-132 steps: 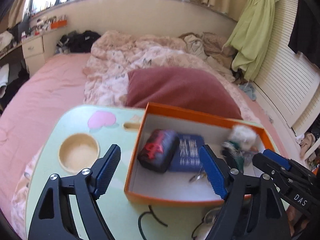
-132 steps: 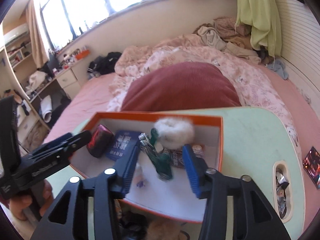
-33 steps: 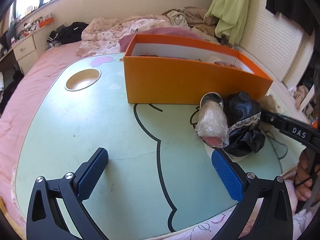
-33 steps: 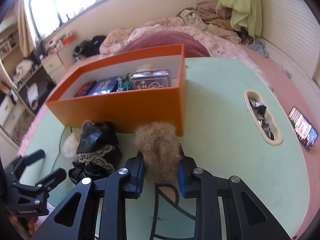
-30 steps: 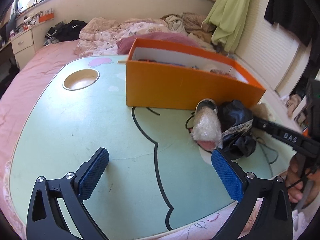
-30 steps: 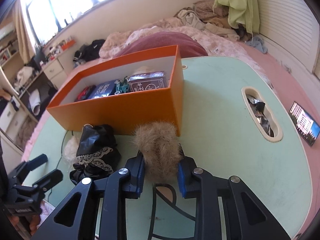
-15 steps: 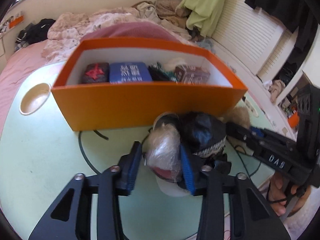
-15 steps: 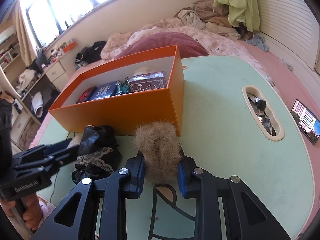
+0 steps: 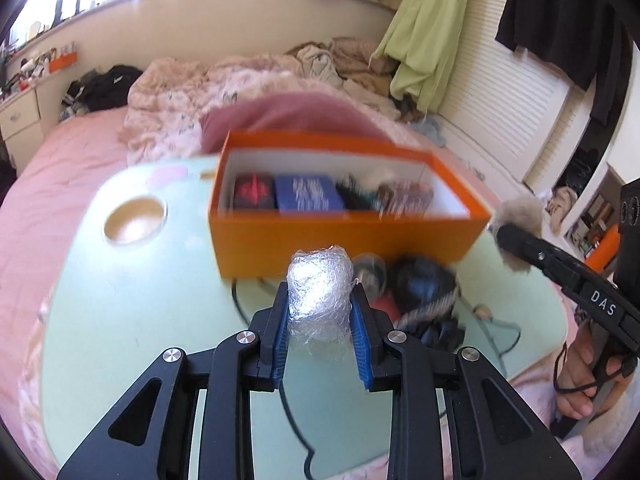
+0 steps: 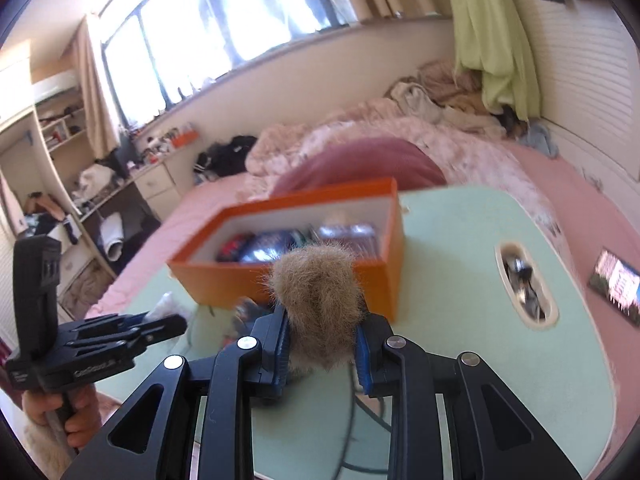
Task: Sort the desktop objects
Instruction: 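Lower the plastic-wrapped item and fur pouch into the orange box, open both tools, then withdraw both open tools from the orange box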
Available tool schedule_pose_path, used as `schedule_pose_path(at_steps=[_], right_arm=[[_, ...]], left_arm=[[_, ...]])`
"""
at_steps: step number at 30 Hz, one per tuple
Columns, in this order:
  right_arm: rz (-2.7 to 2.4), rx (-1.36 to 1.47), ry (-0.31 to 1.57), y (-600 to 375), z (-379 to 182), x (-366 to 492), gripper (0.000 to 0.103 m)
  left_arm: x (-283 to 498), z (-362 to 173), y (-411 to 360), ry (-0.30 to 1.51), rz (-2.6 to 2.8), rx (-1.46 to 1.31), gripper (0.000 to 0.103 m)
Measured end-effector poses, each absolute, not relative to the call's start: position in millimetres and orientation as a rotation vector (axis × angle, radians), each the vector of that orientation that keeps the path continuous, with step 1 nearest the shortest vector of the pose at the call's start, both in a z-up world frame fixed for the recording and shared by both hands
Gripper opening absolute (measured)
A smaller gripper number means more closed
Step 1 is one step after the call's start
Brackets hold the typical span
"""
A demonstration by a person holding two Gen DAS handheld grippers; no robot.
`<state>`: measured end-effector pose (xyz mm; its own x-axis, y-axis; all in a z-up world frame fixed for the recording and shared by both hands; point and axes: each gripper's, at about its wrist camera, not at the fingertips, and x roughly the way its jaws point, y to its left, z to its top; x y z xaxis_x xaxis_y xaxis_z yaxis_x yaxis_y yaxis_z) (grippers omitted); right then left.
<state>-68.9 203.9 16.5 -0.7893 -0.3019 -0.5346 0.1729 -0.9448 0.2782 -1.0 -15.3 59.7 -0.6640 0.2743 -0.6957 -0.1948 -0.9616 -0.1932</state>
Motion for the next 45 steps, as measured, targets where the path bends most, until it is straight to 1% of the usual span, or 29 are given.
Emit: schedule_pose_path(at_steps=[3, 5, 6, 7, 8, 9, 11, 13, 15, 16, 18, 20, 23, 25, 26, 27, 28, 29, 31, 40, 45], right_arm=[[-2.711, 0.913, -0.335, 198.4, 31.5, -99.6, 0.026], [-2.695, 0.958, -0.303, 189.1, 36.9, -127.8, 0.026], [-2.683, 0.985, -0.283, 186.3, 37.5, -137.7, 0.028], [-2.688, 1.017, -0.259, 182.0, 36.9, -150.6, 0.04], [-2.706, 1.041, -0.246, 180.1, 35.7, -159.1, 0.051], [-2.723, 1.049, -0.256, 181.5, 34.6, -161.3, 0.067], [-2.713, 1.007, -0.33, 189.8, 32.8, -151.1, 0.069], [-2.684, 0.977, -0.369, 199.6, 26.5, -128.0, 0.076], [-2.701, 0.972, -0.326, 203.5, 19.1, -106.5, 0.077], [-2.72, 0.923, -0.26, 202.8, 16.9, -89.0, 0.079], [-2.792, 0.961, -0.155, 200.0, 8.6, -70.2, 0.087], [-2.766, 0.998, -0.098, 195.1, -3.0, -55.7, 0.087], [-2.774, 1.048, -0.019, 188.1, -11.0, -50.6, 0.087], [-2.77, 1.195, 0.043, 181.9, -23.6, -62.3, 0.09], [-2.742, 1.289, 0.057, 181.1, -34.1, -69.2, 0.09], [-2.717, 1.382, 0.073, 179.8, -44.7, -75.3, 0.092], [-2.757, 1.366, 0.13, 176.6, -45.2, -75.3, 0.095], [-2.733, 1.37, 0.103, 177.4, -45.2, -75.6, 0.097], [-2.737, 1.363, 0.095, 178.4, -43.5, -73.7, 0.098], [-2.713, 1.333, 0.02, 184.2, -43.0, -70.9, 0.101], [-2.706, 1.322, -0.005, 186.6, -42.1, -72.6, 0.102]], left_arm=[[-31.0, 83.0, -5.7, -0.072, 2.688, -1.103, 0.029], [-53.2, 90.8, 1.5, -0.07, 2.699, -1.108, 0.03], [-69.9, 92.8, 3.3, -0.102, 2.702, -1.133, 0.04], [-80.0, 90.7, 2.3, -0.135, 2.701, -1.173, 0.062], [-88.0, 89.2, 1.8, -0.155, 2.702, -1.211, 0.069], [-92.3, 87.7, 0.7, -0.179, 2.711, -1.227, 0.071], [-82.4, 86.3, -1.9, -0.197, 2.724, -1.188, 0.071], [-61.4, 80.9, -7.3, -0.212, 2.723, -1.133, 0.072], [-40.3, 71.1, -11.5, -0.209, 2.717, -1.138, 0.075], [-28.1, 71.1, -9.1, -0.167, 2.744, -1.082, 0.078], [-7.5, 66.4, -4.2, -0.05, 2.844, -1.099, 0.083], [3.8, 62.4, -2.0, -0.001, 2.881, -1.105, 0.083], [18.6, 51.4, 0.2, 0.005, 2.826, -1.091, 0.083], [18.1, 37.3, 2.5, 0.024, 2.776, -1.155, 0.083], [10.9, 24.0, 2.7, 0.025, 2.723, -1.255, 0.083], [5.4, 12.3, 1.0, 0.025, 2.677, -1.354, 0.096], [-0.3, 3.5, 3.1, 0.077, 2.706, -1.408, 0.103], [-2.4, -0.6, 0.8, 0.034, 2.701, -1.403, 0.103], [-6.5, -11.8, 1.4, 0.02, 2.712, -1.407, 0.103], [-27.8, -45.6, 12.4, 0.023, 2.716, -1.39, 0.103], [-29.9, -48.8, 11.4, 0.024, 2.716, -1.387, 0.103]])
